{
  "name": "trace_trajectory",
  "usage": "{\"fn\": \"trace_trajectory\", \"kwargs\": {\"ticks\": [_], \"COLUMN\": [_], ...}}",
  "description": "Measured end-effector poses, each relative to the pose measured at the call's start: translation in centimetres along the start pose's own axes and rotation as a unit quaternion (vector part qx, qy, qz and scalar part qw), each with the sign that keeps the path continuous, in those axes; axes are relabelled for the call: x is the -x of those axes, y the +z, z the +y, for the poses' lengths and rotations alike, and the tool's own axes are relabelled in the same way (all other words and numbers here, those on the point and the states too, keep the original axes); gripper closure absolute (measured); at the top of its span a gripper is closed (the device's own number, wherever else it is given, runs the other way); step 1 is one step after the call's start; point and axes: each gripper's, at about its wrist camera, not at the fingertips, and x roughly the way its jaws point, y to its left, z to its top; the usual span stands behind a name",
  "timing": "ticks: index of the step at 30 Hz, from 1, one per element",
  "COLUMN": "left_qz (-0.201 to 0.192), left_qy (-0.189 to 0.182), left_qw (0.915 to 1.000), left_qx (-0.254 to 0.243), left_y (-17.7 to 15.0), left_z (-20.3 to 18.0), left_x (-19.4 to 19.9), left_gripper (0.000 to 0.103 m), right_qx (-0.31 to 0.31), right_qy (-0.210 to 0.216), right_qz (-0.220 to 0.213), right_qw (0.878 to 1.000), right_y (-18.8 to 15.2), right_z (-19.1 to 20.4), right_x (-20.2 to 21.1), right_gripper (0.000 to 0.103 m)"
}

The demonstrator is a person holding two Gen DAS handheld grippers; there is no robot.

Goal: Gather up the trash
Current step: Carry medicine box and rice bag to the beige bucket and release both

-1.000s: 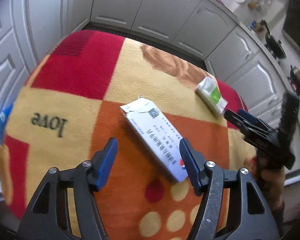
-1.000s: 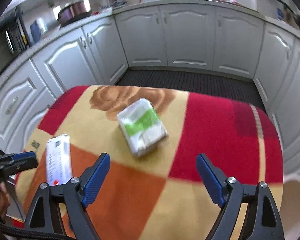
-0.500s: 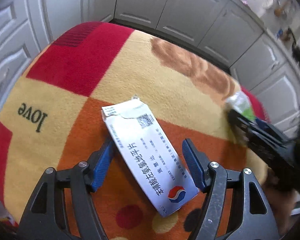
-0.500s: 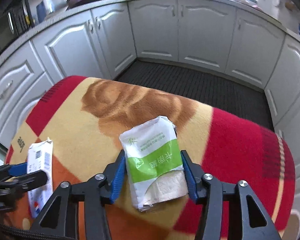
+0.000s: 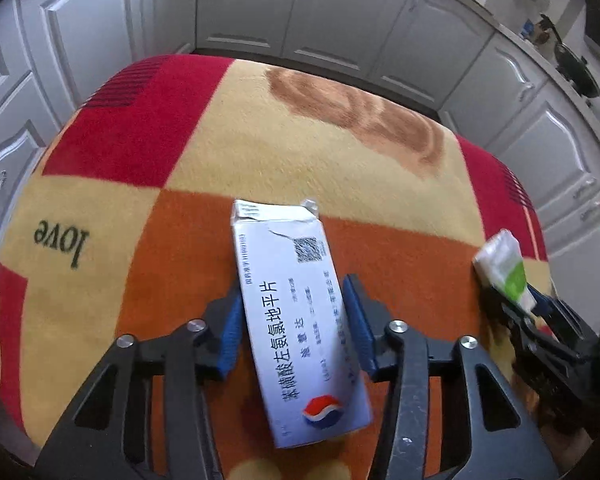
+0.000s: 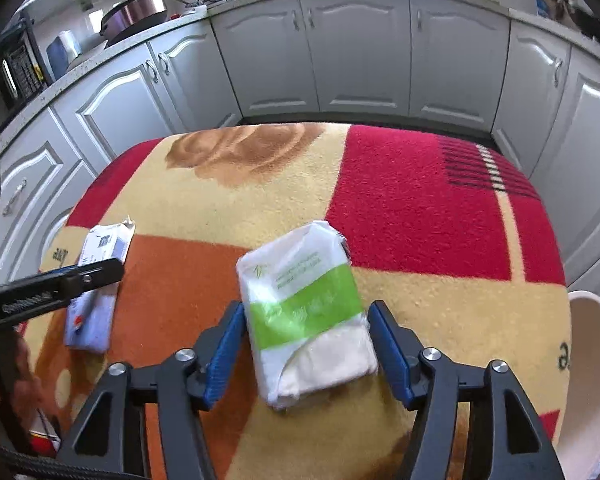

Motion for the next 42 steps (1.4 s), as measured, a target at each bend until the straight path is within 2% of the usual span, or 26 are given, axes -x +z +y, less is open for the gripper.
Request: {"fn": "trace_trajectory", "kwargs": {"ticks": [4, 16, 24, 30, 35, 42], "left_qz": [-0.007, -0.043, -0.053, -0.053, -0.055, -0.039], "left_qy": [-0.004, -0.011, -0.037, -0.075, -0.103, -0.128], "left_qw": [0.9996, 0.9946, 0.9870, 0.9773, 0.9633, 0.9481], "left_qx": [-0.025, -0.094, -0.147, -0.191, -0.242, -0.289], "left_y": [-1.5, -3.0, -3.9, -4.4, -5.4, -6.3], "left_z": [-1.1, -6.7, -11.9, -17.3, -22.9, -29.1], "left_x": [1.1, 2.8, 3.2, 3.1, 2.9, 1.3], "left_gripper": [0.059, 0.059, 0.059, 0.059, 0.059, 0.059], "right_qx": [-0.010, -0.059, -0.093, -0.133, -0.166, -0.205], "right_qy": [0.004, 0.012, -0.023, -0.062, -0.098, -0.146], "right_qz": [-0.025, -0.061, -0.082, -0.089, -0.087, -0.080], "right_qw": [1.000, 0.996, 0.992, 0.985, 0.977, 0.965], "right_y": [-0.9, -4.1, -6.7, -8.7, -10.5, -12.6], "right_z": [-0.1, -1.9, -5.9, -10.7, -14.6, -19.7], "right_x": [1.6, 7.4, 11.3, 14.0, 15.5, 16.9], "right_gripper": [0.061, 0.061, 0.061, 0.061, 0.061, 0.061]}}
